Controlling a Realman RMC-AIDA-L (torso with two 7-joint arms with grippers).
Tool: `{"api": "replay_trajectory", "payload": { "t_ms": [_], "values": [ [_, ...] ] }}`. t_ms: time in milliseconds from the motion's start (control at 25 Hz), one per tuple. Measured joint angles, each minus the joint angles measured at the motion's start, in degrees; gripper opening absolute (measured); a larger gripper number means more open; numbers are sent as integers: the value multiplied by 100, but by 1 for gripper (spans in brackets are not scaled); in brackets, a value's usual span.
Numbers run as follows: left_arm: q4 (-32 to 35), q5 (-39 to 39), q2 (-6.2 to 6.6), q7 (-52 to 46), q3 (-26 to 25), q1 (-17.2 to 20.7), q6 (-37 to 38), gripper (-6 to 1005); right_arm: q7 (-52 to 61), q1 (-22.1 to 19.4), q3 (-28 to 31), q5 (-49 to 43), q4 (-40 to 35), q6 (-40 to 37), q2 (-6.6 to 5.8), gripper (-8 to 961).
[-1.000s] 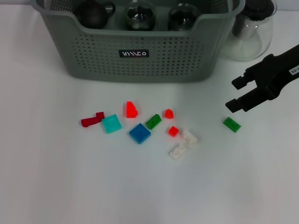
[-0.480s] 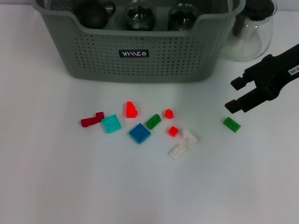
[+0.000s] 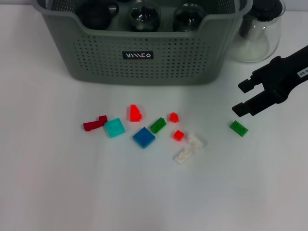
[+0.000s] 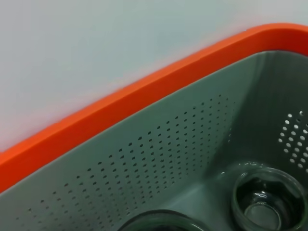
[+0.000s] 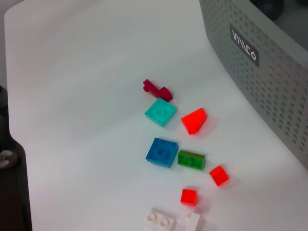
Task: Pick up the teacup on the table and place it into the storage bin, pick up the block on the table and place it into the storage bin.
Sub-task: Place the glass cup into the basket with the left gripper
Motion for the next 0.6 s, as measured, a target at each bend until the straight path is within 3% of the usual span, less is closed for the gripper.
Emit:
{"api": "replay_trajectory", "payload": {
  "t_ms": [600],
  "values": [
    [-77,185,-219,-48,335,67,-303,47,-8,-25,-8,0,-3,11,1,826]
  ]
}}
